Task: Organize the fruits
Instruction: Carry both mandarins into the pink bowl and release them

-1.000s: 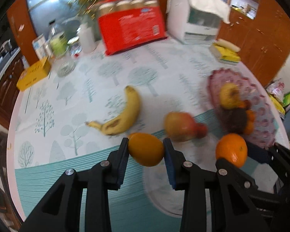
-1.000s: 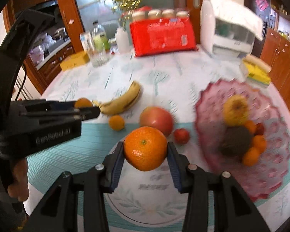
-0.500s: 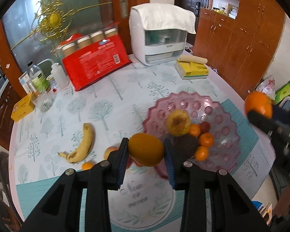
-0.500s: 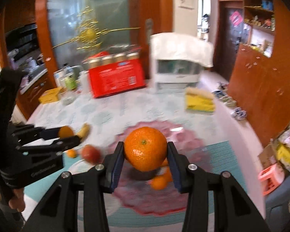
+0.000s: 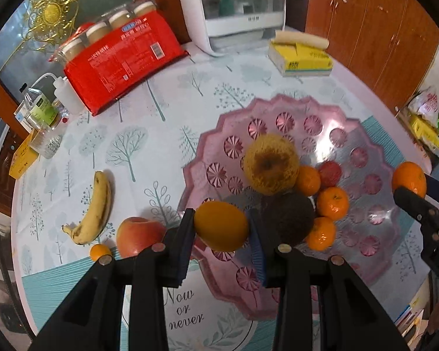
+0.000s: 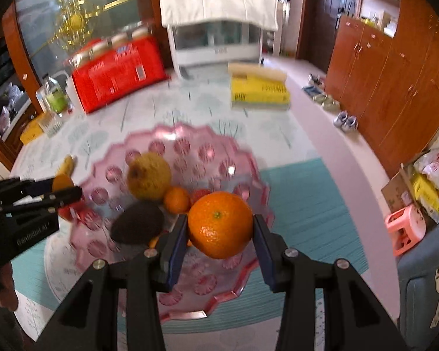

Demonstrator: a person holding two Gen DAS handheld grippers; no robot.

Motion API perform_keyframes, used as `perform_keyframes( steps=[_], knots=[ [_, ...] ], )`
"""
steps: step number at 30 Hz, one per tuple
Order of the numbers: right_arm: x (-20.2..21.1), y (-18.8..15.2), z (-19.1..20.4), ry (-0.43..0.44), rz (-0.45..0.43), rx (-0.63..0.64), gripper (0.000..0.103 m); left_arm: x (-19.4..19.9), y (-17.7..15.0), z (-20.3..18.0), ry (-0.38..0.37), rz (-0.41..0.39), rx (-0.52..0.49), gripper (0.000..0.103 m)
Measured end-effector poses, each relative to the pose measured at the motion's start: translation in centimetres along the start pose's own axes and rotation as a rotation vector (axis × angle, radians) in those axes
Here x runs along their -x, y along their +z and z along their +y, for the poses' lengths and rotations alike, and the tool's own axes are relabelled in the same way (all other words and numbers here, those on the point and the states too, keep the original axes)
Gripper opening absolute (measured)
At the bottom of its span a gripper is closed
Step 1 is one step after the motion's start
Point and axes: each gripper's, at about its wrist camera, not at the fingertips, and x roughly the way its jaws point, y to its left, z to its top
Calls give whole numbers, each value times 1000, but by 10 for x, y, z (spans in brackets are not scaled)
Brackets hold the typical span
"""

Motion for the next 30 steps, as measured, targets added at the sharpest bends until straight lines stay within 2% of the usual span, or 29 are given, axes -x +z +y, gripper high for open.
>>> perform_keyframes(
  steps=[7,20,23,26,28,30],
  knots=[
    [-30,-2,1,15,55,18,44,-27,1,-13,7,43,-22,34],
    [-63,6,8,-16,99,51,45,-56,6,-23,-9,100,-52,34],
    [-65,7,9,15,113,40,45,-57,6,-24,-11,103,-60,34],
    [-65,7,10,38,120,30,45,-55,6,-25,-4,97,-72,43],
    [-65,8,11,44,119,29,45,-51,6,-25,17,81,-82,58],
    [-63,8,12,49,115,31,45,-48,6,-25,13,72,-84,66]
  ],
)
